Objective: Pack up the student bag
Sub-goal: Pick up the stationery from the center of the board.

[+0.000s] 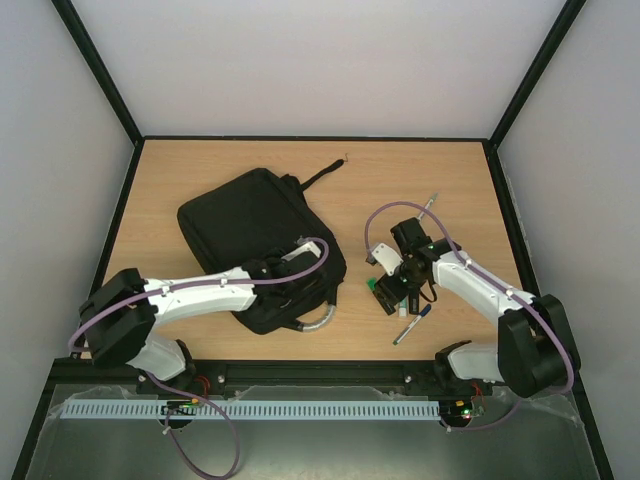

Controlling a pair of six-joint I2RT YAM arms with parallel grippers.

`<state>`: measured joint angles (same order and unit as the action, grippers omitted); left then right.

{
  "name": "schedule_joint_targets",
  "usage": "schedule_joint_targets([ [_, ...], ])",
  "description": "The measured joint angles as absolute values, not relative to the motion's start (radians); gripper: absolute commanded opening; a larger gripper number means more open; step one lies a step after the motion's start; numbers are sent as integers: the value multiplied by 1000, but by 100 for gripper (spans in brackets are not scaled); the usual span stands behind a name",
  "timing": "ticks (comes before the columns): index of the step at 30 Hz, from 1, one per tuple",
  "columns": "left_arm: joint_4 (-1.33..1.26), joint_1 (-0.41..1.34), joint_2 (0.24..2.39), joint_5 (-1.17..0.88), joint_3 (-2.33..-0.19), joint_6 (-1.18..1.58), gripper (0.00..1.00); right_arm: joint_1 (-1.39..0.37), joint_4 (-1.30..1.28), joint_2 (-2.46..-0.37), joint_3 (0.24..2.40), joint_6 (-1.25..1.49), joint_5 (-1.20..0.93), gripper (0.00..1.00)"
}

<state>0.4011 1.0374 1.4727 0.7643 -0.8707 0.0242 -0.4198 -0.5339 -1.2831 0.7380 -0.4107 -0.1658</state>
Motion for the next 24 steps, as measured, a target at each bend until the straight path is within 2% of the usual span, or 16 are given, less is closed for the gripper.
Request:
schedule_joint_targets([
  [2, 412, 1036, 1497, 766, -901, 19, 10, -422, -532, -1299, 736, -407, -166, 62],
  [5, 435, 1028, 1552, 770, -969, -1, 4, -424, -522, -1325, 736, -397, -163, 62],
  [12, 433, 985, 1665, 750, -1123, -35, 2, -425, -508, -1384, 737, -366, -135, 62],
  [13, 426, 975, 1666, 737, -1134, -37, 6, -425, -507, -1384, 738, -362, -129, 62],
  [14, 419, 963, 1666, 721, -1142, -38, 14, -425, -505, -1384, 738, -359, -125, 62],
  [15, 413, 952, 1666, 706, -1150, -38, 28, -425, -503, -1384, 738, -358, -120, 62],
  [16, 409, 942, 1666, 694, -1155, -39, 38, -425, -502, -1384, 738, -356, -117, 62],
  [17, 408, 934, 1666, 688, -1159, -35, 43, -425, -502, -1384, 738, -355, -112, 62],
  [19, 407, 927, 1666, 683, -1160, -25, 47, -425, -502, -1384, 738, -354, -104, 62],
  [24, 421, 922, 1664, 682, -1137, 3, 49, -425, -502, -1383, 738, -352, -101, 62],
])
